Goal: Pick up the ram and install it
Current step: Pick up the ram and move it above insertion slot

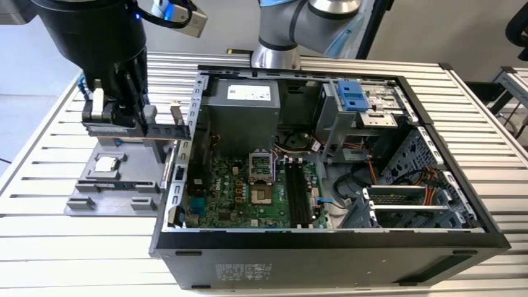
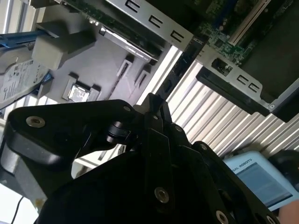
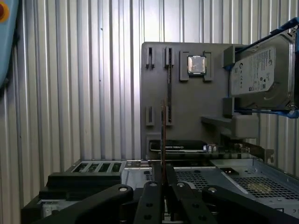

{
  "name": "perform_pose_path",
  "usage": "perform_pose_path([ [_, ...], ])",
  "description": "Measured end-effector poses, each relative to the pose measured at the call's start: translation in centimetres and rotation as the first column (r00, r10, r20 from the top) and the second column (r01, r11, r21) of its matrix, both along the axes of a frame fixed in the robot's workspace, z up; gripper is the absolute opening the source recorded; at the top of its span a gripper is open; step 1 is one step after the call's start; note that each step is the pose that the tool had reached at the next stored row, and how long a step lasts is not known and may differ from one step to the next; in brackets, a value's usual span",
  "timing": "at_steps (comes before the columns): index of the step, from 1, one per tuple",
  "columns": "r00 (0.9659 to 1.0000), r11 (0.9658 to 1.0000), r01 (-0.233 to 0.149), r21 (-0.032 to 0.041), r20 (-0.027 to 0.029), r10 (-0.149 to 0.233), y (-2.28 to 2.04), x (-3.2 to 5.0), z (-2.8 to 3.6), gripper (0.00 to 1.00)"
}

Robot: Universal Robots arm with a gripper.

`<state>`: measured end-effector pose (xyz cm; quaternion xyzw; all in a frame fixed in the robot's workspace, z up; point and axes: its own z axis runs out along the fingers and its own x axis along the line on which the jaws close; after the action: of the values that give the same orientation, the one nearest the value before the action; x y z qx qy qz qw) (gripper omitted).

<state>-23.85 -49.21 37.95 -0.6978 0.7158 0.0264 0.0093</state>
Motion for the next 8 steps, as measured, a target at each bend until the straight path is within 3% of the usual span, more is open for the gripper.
perform_pose_path([
  [8, 1.0000, 1.0000, 0.000, -0.0001, -0.0029, 0.000, 0.00, 1.64, 0.00, 0.00],
])
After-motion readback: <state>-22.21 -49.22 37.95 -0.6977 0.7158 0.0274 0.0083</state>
